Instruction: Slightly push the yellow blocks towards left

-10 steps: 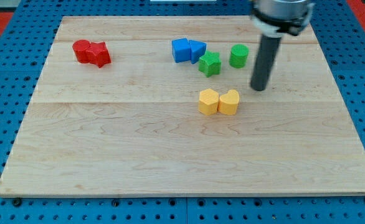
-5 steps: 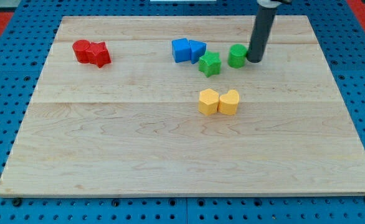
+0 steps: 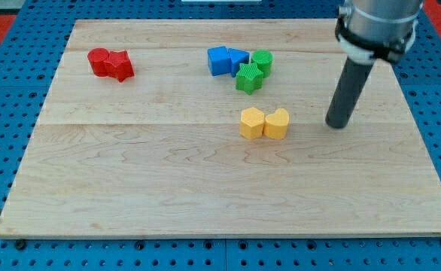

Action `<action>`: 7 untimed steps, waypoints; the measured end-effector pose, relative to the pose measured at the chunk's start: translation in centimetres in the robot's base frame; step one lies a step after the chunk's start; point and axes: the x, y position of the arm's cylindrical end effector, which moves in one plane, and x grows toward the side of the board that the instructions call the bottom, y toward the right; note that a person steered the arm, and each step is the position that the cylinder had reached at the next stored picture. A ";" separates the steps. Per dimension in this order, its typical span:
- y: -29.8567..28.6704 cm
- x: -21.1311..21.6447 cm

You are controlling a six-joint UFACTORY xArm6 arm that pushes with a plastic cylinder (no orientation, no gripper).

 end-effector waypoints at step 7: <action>-10.6 -2.0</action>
